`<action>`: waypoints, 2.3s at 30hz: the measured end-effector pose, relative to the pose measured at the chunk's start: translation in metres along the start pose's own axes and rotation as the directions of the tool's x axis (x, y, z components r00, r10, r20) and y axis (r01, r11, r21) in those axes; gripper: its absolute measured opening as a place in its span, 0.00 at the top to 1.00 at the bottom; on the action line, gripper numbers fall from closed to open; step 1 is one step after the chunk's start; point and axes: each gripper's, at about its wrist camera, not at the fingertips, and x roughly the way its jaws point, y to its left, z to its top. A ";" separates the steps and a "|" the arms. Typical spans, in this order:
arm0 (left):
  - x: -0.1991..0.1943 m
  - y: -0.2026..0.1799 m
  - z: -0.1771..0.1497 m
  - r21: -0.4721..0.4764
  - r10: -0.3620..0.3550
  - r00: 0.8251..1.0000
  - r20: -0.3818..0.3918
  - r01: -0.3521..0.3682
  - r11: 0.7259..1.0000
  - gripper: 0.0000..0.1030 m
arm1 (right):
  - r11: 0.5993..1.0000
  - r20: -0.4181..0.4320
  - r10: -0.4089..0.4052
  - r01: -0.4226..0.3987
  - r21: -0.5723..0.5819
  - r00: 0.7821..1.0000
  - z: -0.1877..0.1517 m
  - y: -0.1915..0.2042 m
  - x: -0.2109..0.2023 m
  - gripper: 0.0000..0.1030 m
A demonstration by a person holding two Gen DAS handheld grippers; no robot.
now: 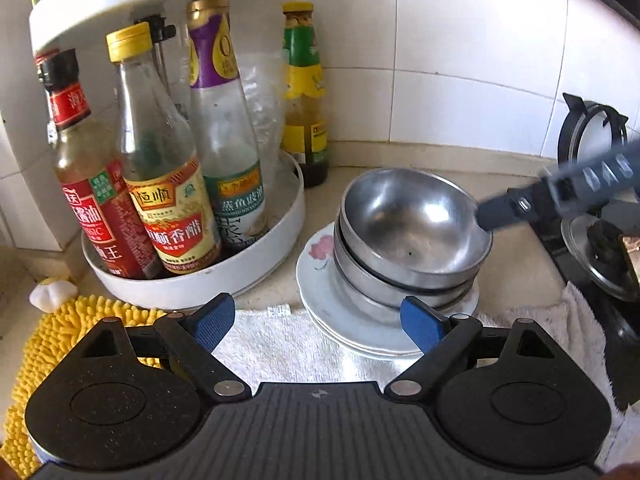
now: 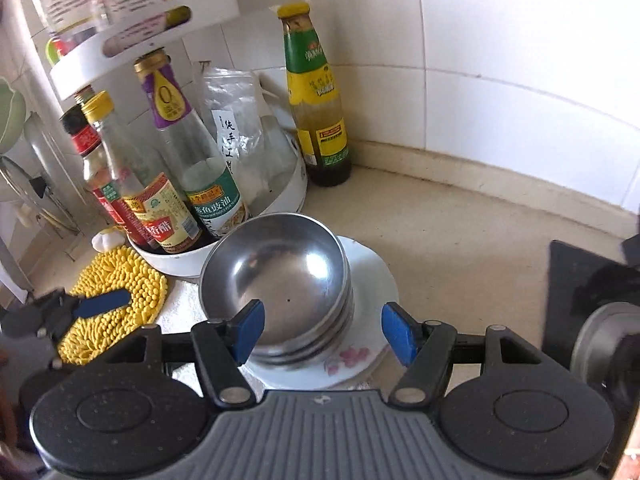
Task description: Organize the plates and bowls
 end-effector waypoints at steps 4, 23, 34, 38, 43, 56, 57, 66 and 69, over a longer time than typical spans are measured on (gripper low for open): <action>-0.002 0.001 0.003 -0.012 0.010 1.000 0.006 -0.009 1.000 0.09 | 0.999 0.018 -0.039 0.039 -0.005 0.999 -0.014 0.013 -0.016 0.20; -0.028 -0.001 -0.013 -0.023 -0.013 1.000 -0.025 0.012 1.000 0.00 | 0.988 0.011 -0.136 0.135 0.072 0.991 -0.070 0.039 -0.033 0.17; -0.039 0.005 -0.022 -0.045 -0.030 0.999 -0.014 0.029 0.999 0.00 | 0.981 0.022 -0.130 0.125 0.148 0.991 -0.087 0.042 -0.041 0.15; -0.041 0.006 -0.024 -0.048 -0.029 0.999 -0.018 0.028 0.998 0.00 | 0.980 0.029 -0.131 0.125 0.153 0.991 -0.092 0.048 -0.045 0.14; -0.047 0.007 -0.028 -0.060 -0.045 0.999 -0.011 0.044 0.997 0.00 | 0.979 0.039 -0.134 0.126 0.158 0.990 -0.097 0.051 -0.050 0.12; -0.050 0.003 -0.034 -0.062 -0.044 0.998 -0.035 0.042 0.997 0.00 | 0.972 0.030 -0.180 0.173 0.158 0.983 -0.101 0.051 -0.051 0.11; -0.050 0.002 -0.034 -0.057 -0.038 0.998 -0.040 0.036 0.998 0.00 | 0.972 0.030 -0.184 0.177 0.157 0.983 -0.102 0.050 -0.051 0.11; -0.046 -0.002 -0.039 -0.041 -0.018 0.993 -0.113 0.014 0.999 0.00 | 0.967 0.000 -0.191 0.188 0.175 0.982 -0.111 0.048 -0.047 0.10; -0.042 -0.004 -0.039 -0.039 -0.025 0.987 -0.159 0.019 0.999 0.00 | 0.965 -0.032 -0.203 0.206 0.166 0.979 -0.113 0.049 -0.045 0.10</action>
